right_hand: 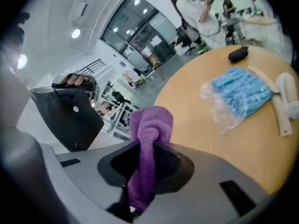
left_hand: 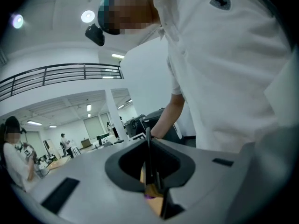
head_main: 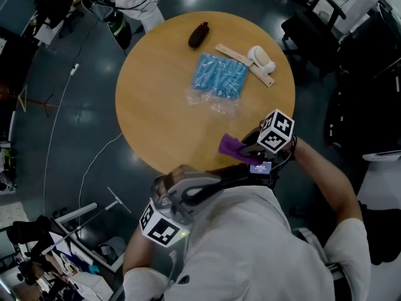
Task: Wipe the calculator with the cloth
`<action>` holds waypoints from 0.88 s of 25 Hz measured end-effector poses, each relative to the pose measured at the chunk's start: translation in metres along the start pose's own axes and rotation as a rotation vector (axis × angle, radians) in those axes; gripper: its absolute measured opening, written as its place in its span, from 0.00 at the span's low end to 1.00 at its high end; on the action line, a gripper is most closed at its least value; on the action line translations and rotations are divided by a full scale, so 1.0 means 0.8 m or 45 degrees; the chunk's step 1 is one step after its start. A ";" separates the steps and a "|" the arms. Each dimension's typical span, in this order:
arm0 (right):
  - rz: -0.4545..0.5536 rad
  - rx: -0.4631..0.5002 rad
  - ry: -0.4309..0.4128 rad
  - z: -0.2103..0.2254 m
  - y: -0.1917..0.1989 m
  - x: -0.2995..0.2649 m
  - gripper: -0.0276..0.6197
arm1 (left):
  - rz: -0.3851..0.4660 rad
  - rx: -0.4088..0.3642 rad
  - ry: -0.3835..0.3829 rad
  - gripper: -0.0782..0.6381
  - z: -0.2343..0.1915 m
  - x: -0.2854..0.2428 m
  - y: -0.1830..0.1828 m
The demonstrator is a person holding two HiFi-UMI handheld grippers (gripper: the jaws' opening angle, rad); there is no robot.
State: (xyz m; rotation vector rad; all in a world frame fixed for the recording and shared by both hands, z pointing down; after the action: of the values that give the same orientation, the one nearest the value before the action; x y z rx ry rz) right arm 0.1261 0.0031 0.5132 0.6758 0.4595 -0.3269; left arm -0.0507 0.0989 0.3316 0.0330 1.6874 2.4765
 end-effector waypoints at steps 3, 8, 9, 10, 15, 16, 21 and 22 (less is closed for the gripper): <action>0.139 0.091 0.264 0.043 -0.010 0.009 0.17 | -0.064 0.076 -0.108 0.17 -0.005 0.006 0.037; 0.053 0.341 0.763 0.115 0.016 -0.010 0.17 | -0.103 0.181 -0.340 0.17 -0.019 0.009 0.107; 0.040 0.353 0.834 0.130 0.025 -0.017 0.17 | -0.090 0.222 -0.377 0.17 -0.021 0.011 0.122; 0.032 0.352 0.893 0.144 0.032 -0.023 0.17 | -0.076 0.279 -0.415 0.17 -0.022 0.013 0.136; 0.007 0.232 1.039 0.196 0.068 -0.050 0.17 | -0.158 0.595 -0.582 0.17 -0.010 0.030 0.190; 0.002 0.207 1.057 0.204 0.076 -0.053 0.17 | -0.165 0.605 -0.592 0.17 -0.009 0.031 0.194; -0.060 0.183 1.104 0.223 0.100 -0.069 0.17 | -0.175 0.635 -0.627 0.17 -0.005 0.040 0.206; -0.069 0.183 1.106 0.224 0.101 -0.072 0.17 | -0.177 0.638 -0.637 0.17 -0.005 0.042 0.209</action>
State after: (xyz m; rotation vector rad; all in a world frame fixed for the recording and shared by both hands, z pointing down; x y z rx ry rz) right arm 0.1657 -0.0483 0.7077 0.9350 1.2906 -0.0999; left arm -0.1021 0.0398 0.4829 0.5192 1.9263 1.6963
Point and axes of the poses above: the fingertips, and each gripper's own axes: x backward along the fingers, z to its right, y out of its underside, the point moved 7 cm from there along x, backward along the fingers, and after that the axes turned 10 degrees about z, right-handed, at the moved point
